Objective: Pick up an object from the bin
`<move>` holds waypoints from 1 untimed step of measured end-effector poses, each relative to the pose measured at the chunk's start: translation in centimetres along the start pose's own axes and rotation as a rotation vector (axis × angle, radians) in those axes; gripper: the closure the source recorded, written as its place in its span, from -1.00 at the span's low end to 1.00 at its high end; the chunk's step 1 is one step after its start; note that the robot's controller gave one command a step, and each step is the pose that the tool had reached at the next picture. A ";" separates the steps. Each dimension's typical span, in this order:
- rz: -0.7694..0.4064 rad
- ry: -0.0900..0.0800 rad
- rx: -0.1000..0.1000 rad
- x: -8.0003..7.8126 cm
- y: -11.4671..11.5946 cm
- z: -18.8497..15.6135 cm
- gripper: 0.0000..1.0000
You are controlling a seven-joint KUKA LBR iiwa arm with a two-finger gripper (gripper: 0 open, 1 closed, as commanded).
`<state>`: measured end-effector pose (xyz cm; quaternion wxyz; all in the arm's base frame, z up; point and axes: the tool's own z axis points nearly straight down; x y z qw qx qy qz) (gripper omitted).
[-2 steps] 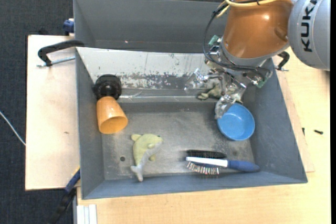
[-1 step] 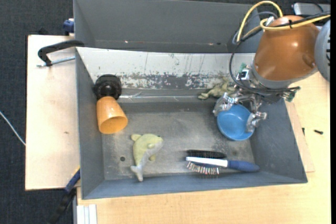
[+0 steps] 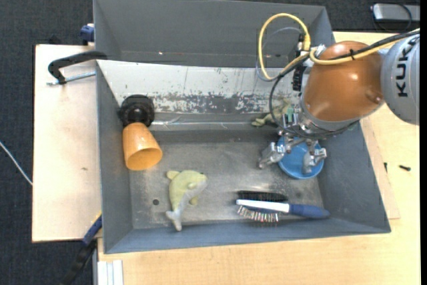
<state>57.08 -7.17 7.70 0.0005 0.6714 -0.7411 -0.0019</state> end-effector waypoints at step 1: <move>0.002 -0.002 0.005 0.0 -0.2 -0.2 1.00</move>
Offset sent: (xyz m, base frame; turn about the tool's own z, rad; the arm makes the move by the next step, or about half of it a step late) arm 0.0000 0.0000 0.0000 0.0000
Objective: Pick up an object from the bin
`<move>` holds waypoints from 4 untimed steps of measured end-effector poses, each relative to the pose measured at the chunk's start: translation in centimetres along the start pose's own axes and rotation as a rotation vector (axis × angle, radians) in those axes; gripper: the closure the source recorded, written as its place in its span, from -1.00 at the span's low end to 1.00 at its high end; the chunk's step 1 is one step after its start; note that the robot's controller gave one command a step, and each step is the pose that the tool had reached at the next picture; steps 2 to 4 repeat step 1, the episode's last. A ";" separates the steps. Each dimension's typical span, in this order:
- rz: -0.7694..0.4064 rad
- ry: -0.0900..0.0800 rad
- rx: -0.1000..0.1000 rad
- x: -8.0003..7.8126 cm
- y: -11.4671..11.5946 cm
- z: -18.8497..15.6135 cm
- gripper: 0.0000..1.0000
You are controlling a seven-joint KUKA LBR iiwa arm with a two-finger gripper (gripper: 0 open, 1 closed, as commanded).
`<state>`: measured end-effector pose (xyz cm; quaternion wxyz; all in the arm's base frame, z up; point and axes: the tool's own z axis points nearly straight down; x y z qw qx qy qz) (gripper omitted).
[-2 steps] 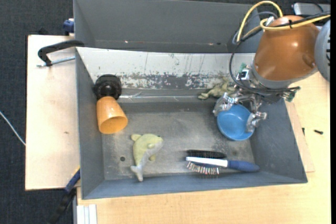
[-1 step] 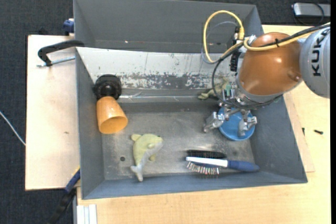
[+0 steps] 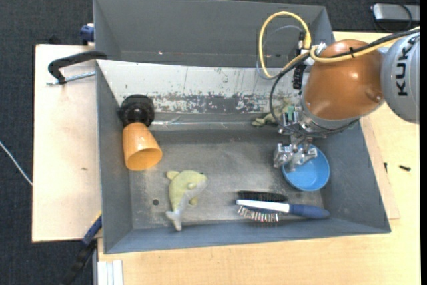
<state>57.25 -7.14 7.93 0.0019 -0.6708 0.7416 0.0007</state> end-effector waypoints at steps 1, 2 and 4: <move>0.064 0.001 0.013 0.2 -0.5 -12.9 1.00; 0.064 0.001 0.013 0.2 -0.5 -12.9 1.00; 0.064 0.001 0.013 0.2 -0.5 -12.9 1.00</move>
Offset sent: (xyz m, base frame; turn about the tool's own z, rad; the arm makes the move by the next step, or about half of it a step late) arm 0.0016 -0.0041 0.1229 0.0608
